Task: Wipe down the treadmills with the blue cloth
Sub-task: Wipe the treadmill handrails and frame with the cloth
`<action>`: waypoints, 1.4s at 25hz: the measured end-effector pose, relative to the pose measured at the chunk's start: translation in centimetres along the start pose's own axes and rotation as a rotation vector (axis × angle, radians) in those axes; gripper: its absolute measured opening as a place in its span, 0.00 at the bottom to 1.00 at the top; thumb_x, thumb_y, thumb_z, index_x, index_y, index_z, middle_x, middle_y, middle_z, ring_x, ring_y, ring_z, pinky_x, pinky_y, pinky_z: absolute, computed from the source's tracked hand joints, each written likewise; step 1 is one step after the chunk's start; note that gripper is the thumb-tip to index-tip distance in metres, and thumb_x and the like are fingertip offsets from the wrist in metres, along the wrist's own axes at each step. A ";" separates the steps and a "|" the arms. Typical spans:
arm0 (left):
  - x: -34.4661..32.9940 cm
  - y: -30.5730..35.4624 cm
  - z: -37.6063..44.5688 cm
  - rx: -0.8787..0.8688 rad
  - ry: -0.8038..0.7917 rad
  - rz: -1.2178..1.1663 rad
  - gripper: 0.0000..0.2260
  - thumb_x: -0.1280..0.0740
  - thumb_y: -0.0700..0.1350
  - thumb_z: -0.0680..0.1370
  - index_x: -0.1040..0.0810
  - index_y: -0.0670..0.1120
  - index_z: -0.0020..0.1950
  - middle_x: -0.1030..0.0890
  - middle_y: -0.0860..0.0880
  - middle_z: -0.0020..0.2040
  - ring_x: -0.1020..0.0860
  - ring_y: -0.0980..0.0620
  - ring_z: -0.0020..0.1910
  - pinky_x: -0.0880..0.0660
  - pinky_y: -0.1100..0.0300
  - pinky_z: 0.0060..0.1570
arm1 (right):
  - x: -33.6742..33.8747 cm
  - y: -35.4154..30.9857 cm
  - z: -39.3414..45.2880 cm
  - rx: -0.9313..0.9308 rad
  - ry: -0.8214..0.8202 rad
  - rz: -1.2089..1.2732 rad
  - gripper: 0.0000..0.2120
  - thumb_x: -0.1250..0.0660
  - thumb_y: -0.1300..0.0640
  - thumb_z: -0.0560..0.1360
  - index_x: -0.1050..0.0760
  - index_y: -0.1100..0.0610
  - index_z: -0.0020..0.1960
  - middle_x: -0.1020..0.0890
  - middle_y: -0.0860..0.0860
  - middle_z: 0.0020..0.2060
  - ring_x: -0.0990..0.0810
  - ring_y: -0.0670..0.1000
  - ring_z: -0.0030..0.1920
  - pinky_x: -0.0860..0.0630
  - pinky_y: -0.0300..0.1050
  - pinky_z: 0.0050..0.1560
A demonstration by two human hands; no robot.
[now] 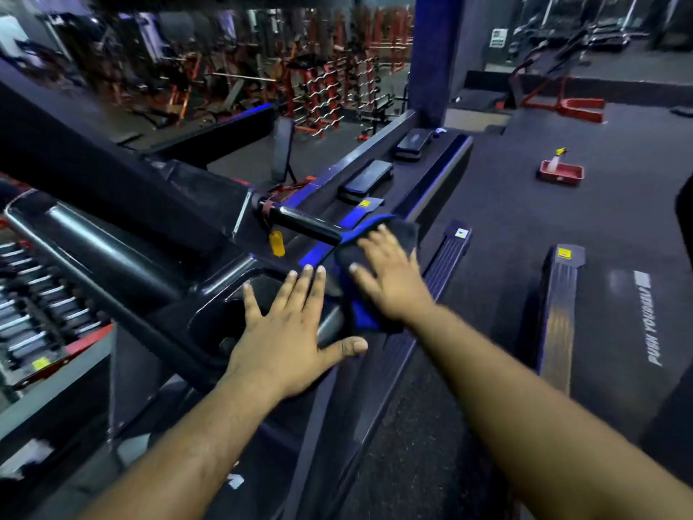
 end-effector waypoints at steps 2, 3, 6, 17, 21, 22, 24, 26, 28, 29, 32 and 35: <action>-0.2 0.1 0.2 0.033 -0.030 0.031 0.52 0.67 0.82 0.64 0.70 0.51 0.78 0.66 0.54 0.80 0.65 0.57 0.78 0.60 0.32 0.74 | 0.9 3.6 3.8 -0.118 -0.053 -0.050 0.35 0.51 0.33 0.76 0.34 0.52 0.75 0.36 0.50 0.77 0.49 0.48 0.80 0.52 0.69 0.75; -0.3 0.2 0.1 0.041 -0.039 0.045 0.51 0.66 0.82 0.64 0.70 0.51 0.78 0.66 0.54 0.80 0.65 0.57 0.78 0.60 0.33 0.74 | 0.7 3.8 3.9 -0.139 -0.053 -0.054 0.32 0.48 0.35 0.77 0.34 0.51 0.75 0.36 0.49 0.77 0.49 0.48 0.80 0.52 0.69 0.75; -0.4 -0.1 0.2 0.068 -0.033 0.060 0.51 0.63 0.82 0.66 0.69 0.53 0.79 0.65 0.54 0.80 0.64 0.56 0.78 0.59 0.33 0.74 | -0.6 -1.2 -0.2 0.011 -0.020 0.034 0.32 0.49 0.37 0.76 0.33 0.51 0.74 0.35 0.49 0.76 0.48 0.48 0.79 0.52 0.67 0.75; 0.0 0.0 -0.2 0.068 0.004 0.016 0.48 0.67 0.81 0.67 0.72 0.52 0.77 0.70 0.53 0.78 0.68 0.56 0.77 0.61 0.32 0.73 | 0.3 1.0 1.6 0.002 -0.036 -0.053 0.37 0.55 0.32 0.73 0.35 0.51 0.75 0.37 0.49 0.77 0.49 0.48 0.80 0.52 0.70 0.75; 0.6 1.5 1.4 0.118 0.064 0.025 0.51 0.69 0.81 0.66 0.66 0.49 0.79 0.65 0.52 0.80 0.64 0.53 0.79 0.62 0.29 0.72 | -0.5 -4.1 -1.7 0.430 -0.104 0.019 0.29 0.46 0.36 0.77 0.32 0.49 0.73 0.29 0.45 0.72 0.41 0.46 0.77 0.54 0.63 0.76; 0.6 2.4 2.0 0.103 0.075 0.055 0.51 0.66 0.80 0.68 0.60 0.47 0.80 0.60 0.50 0.81 0.59 0.52 0.80 0.59 0.28 0.72 | -0.4 -3.2 -1.2 0.513 -0.114 -0.002 0.30 0.44 0.36 0.77 0.32 0.50 0.74 0.29 0.46 0.72 0.40 0.47 0.77 0.51 0.59 0.75; 0.0 4.3 4.2 0.092 0.075 0.105 0.50 0.60 0.79 0.71 0.52 0.44 0.81 0.51 0.47 0.81 0.50 0.49 0.80 0.53 0.25 0.70 | 0.3 2.1 2.5 0.545 -0.053 -0.025 0.30 0.43 0.37 0.76 0.30 0.52 0.72 0.28 0.49 0.72 0.36 0.50 0.76 0.43 0.60 0.74; -0.8 5.8 7.1 0.122 0.056 0.144 0.50 0.61 0.80 0.71 0.55 0.45 0.81 0.53 0.48 0.81 0.53 0.49 0.80 0.55 0.25 0.70 | 1.9 9.8 8.4 0.393 0.003 -0.014 0.30 0.45 0.38 0.75 0.27 0.53 0.70 0.26 0.51 0.70 0.35 0.52 0.75 0.39 0.69 0.70; -1.0 7.1 10.2 0.150 0.062 0.183 0.49 0.62 0.80 0.70 0.57 0.47 0.81 0.55 0.49 0.81 0.55 0.50 0.80 0.57 0.26 0.70 | 2.8 14.9 12.7 0.244 0.019 0.027 0.28 0.48 0.41 0.75 0.25 0.53 0.68 0.24 0.49 0.68 0.35 0.52 0.75 0.42 0.71 0.70; -1.2 7.8 12.0 0.156 0.041 0.204 0.49 0.61 0.80 0.71 0.56 0.47 0.81 0.54 0.49 0.82 0.53 0.51 0.80 0.55 0.26 0.70 | 3.0 16.0 13.5 0.180 0.044 0.037 0.27 0.48 0.41 0.75 0.24 0.51 0.66 0.24 0.48 0.67 0.35 0.51 0.75 0.45 0.71 0.71; -1.8 8.0 14.1 0.205 -0.032 0.179 0.50 0.60 0.80 0.70 0.54 0.48 0.82 0.53 0.50 0.82 0.49 0.52 0.80 0.51 0.28 0.72 | 2.0 12.3 10.1 0.221 0.117 0.066 0.25 0.44 0.39 0.77 0.26 0.49 0.67 0.25 0.46 0.68 0.37 0.49 0.76 0.51 0.70 0.74; -1.8 8.2 15.1 0.220 -0.022 0.140 0.51 0.65 0.82 0.66 0.63 0.51 0.80 0.62 0.52 0.81 0.57 0.54 0.80 0.55 0.33 0.74 | 1.1 11.4 7.7 0.480 0.091 0.074 0.29 0.44 0.36 0.77 0.28 0.52 0.70 0.27 0.51 0.71 0.37 0.52 0.76 0.54 0.74 0.72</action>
Point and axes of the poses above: each hand's wrist, its own z-axis towards the middle knuckle, its own x-axis out of the back of the hand, y = z × x, the point moved 9 cm from there along z, towards the middle knuckle
